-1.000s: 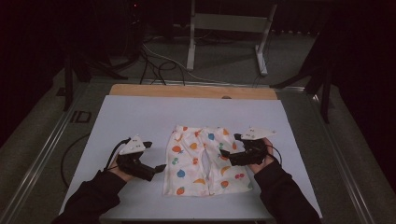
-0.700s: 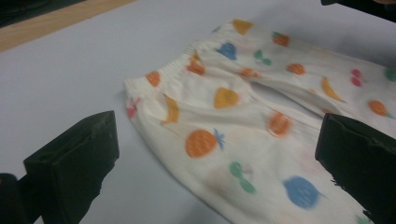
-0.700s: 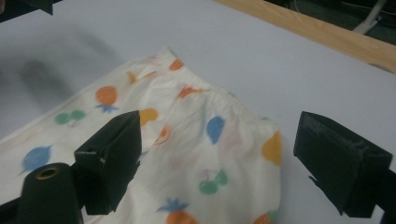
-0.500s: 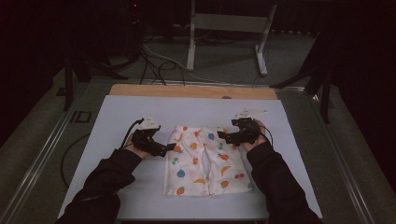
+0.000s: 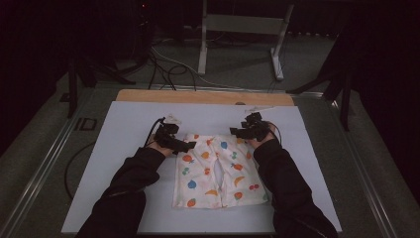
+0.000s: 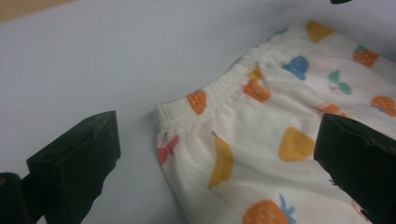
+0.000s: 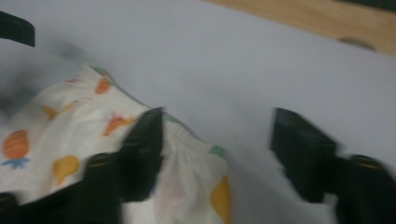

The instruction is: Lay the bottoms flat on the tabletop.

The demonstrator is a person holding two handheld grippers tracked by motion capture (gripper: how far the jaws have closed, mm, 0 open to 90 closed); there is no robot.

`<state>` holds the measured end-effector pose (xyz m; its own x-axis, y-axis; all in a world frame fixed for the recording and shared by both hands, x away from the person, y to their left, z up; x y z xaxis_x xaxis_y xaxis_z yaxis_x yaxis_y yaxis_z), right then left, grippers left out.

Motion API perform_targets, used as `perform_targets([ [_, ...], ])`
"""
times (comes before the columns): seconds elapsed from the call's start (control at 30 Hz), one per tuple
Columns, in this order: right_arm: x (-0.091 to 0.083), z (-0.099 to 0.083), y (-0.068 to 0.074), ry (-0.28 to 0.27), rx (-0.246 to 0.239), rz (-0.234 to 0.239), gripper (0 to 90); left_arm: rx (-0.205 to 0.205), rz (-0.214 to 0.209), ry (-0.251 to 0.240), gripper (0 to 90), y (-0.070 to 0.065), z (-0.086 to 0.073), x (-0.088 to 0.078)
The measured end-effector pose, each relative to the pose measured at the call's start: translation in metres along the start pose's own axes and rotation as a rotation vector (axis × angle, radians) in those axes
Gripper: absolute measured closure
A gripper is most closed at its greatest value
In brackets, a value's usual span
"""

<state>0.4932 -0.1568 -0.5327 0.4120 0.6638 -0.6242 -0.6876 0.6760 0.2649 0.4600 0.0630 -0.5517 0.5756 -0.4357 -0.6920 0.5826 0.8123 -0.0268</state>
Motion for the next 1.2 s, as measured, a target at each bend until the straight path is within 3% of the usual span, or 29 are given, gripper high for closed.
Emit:
perform_targets([
  [0.1, 0.014, -0.009, -0.009, 0.051, 0.062, 0.018, 49.8, -0.036, 0.017, 0.029, 9.8, 0.007, 0.000, 0.013],
  [0.2, 0.022, -0.015, -0.013, 0.083, 0.079, 0.023, 51.7, -0.046, 0.020, 0.047, 15.6, 0.010, 0.000, 0.019],
  [0.23, 0.031, -0.023, -0.016, 0.137, 0.096, 0.018, 52.8, -0.056, 0.040, 0.060, 18.9, 0.014, -0.001, 0.023],
  [0.3, 0.036, -0.029, -0.016, 0.167, 0.109, 0.018, 54.4, -0.060, 0.049, 0.076, 22.8, 0.017, -0.003, 0.026],
  [0.37, 0.036, -0.032, -0.016, 0.174, 0.094, 0.005, 62.7, -0.064, 0.047, 0.088, 28.3, 0.018, -0.006, 0.029],
  [0.4, 0.036, -0.032, -0.016, 0.174, 0.094, 0.005, 62.7, -0.064, 0.047, 0.088, 30.0, 0.018, -0.006, 0.029],
  [0.43, 0.035, -0.033, -0.016, 0.192, 0.061, -0.012, 75.7, -0.059, 0.058, 0.091, 35.0, 0.018, -0.009, 0.032],
  [0.53, 0.034, -0.034, -0.014, 0.189, 0.056, -0.006, 84.4, -0.050, 0.057, 0.085, 42.3, 0.017, -0.011, 0.035],
  [0.67, 0.032, -0.032, -0.015, 0.165, 0.055, -0.008, 85.8, -0.053, 0.045, 0.069, 53.6, 0.015, -0.010, 0.037],
  [0.77, 0.030, -0.030, -0.016, 0.155, 0.043, -0.016, 85.9, -0.029, 0.034, 0.066, 62.5, 0.010, -0.010, 0.039],
  [0.9, 0.029, -0.029, -0.016, 0.149, 0.038, -0.018, 85.9, -0.014, 0.052, 0.068, 84.3, 0.008, -0.008, 0.041],
  [0.97, 0.028, -0.027, -0.016, 0.136, 0.045, -0.019, 85.9, 0.010, 0.068, 0.068, 86.1, 0.010, -0.007, 0.042],
  [1.2, 0.028, -0.018, -0.020, 0.114, 0.032, -0.040, 86.0, 0.023, 0.098, 0.019, 86.7, 0.016, 0.009, 0.039],
])
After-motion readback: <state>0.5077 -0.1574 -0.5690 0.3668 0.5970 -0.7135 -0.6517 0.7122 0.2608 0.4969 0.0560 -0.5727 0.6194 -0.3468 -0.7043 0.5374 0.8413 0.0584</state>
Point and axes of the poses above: each handheld gripper's, and its own axes: x roughly forward along the jaws, z roughly out of its top, y roughly to its left, the point moved 9 cm from there along x, roughly forward along the jaws, and after that the axes turned 12 degrees about z, right-handed, at the moved point
